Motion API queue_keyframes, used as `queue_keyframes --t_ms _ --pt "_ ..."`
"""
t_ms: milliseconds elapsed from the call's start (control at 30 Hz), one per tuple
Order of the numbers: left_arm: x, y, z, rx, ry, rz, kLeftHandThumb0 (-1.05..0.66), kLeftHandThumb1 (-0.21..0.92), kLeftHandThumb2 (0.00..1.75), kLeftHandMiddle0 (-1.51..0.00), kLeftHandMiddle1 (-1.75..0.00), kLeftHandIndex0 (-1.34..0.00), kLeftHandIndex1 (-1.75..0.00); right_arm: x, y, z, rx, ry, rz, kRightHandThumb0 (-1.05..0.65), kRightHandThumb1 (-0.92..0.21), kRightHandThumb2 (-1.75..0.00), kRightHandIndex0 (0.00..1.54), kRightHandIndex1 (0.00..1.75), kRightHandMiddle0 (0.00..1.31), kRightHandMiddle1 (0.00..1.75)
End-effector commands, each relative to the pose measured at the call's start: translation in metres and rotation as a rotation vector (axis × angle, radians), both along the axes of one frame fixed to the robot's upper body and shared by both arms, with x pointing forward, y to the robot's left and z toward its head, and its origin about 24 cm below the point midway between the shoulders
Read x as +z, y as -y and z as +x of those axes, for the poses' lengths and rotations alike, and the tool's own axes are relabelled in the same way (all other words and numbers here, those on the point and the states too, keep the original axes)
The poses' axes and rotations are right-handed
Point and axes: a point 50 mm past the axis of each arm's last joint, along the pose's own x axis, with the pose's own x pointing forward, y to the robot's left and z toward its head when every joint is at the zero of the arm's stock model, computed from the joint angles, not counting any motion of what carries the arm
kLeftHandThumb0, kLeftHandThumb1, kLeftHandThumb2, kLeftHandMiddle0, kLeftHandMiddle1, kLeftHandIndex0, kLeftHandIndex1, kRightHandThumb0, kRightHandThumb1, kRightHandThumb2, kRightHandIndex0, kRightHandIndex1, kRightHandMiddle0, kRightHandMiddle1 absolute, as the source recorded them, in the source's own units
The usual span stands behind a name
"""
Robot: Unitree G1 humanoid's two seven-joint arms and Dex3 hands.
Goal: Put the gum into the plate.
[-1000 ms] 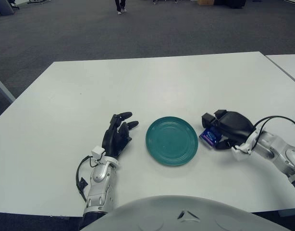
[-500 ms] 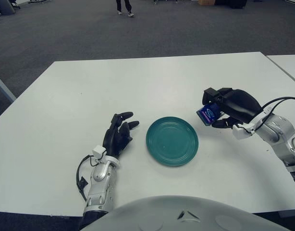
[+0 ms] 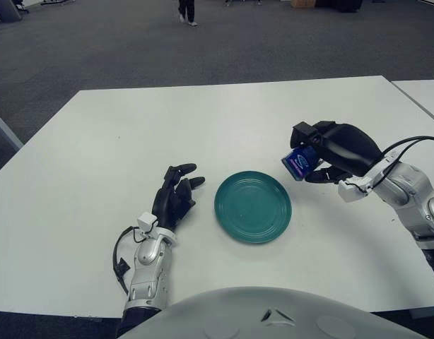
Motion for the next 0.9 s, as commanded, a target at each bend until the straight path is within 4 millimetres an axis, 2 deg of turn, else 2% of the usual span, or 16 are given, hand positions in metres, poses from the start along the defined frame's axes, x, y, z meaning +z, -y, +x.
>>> queue_keyframes --t_ms 0,400,500,767,867 --pt "-0.008 0.001 -0.002 -0.008 -0.056 -0.004 -0.76 0.92 0.76 -0.37 -1.07 -0.18 -1.31 0.007 -0.009 0.001 0.028 0.028 0.004 -0.41 -0.59 -0.96 0.59 1.75 0.40 1.75" --pt "-0.008 0.003 0.000 0.006 -0.057 0.002 -0.75 0.92 0.77 -0.38 -1.07 -0.18 -1.31 -0.002 -0.034 0.001 0.107 0.044 -0.022 -0.41 -0.58 -0.98 0.62 1.75 0.41 1.75" --pt "-0.007 0.004 0.000 0.005 -0.057 0.011 -0.75 0.92 0.78 -0.38 -1.07 -0.18 -1.31 -0.016 -0.044 0.005 0.130 0.037 -0.014 -0.41 -0.58 -0.98 0.62 1.75 0.41 1.75" --pt "-0.004 0.007 0.000 -0.012 -0.053 -0.006 -0.76 0.92 0.78 -0.38 -1.07 -0.18 -1.31 -0.038 -0.065 0.003 0.184 0.015 -0.001 -0.40 -0.61 -0.95 0.60 1.75 0.39 1.75" --pt "-0.003 0.007 0.000 -0.007 -0.043 -0.009 -0.76 0.92 0.77 -0.38 -1.08 -0.19 -1.32 -0.043 -0.069 0.002 0.203 0.014 -0.006 -0.41 -0.58 -0.98 0.63 1.75 0.41 1.75"
